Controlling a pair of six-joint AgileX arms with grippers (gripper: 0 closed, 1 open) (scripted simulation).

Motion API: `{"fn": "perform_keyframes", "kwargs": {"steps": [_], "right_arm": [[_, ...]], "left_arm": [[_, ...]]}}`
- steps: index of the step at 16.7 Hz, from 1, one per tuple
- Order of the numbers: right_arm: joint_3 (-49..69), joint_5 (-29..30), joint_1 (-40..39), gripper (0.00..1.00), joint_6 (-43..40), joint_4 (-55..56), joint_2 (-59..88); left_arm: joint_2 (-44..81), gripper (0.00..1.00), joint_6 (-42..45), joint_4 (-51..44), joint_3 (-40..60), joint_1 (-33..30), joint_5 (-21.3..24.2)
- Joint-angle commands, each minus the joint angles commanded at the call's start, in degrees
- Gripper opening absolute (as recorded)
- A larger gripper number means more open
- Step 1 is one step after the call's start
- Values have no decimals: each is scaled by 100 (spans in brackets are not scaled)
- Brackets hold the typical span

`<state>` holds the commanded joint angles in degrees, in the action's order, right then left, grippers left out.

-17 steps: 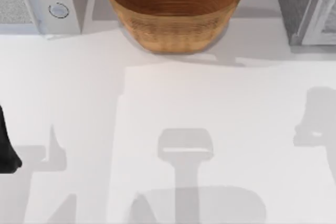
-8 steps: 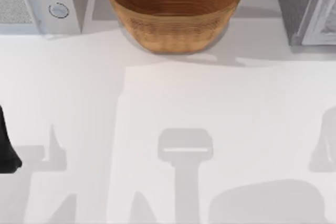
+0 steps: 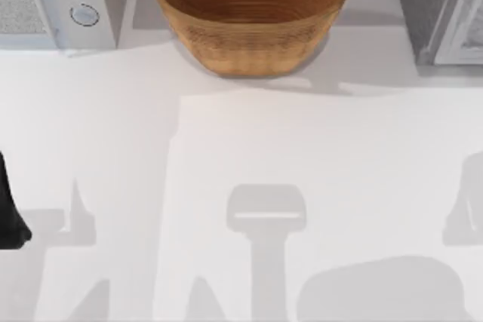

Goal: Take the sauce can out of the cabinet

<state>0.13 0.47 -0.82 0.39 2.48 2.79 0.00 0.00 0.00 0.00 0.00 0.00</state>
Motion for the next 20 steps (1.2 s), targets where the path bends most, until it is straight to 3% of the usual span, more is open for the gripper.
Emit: {"fn": "perform_keyframes", "kwargs": {"steps": [20], "right_arm": [[709,132,-1645,0,282,4574,6323]], "left_arm": [[0,100,0,0,0,0,0]]}}
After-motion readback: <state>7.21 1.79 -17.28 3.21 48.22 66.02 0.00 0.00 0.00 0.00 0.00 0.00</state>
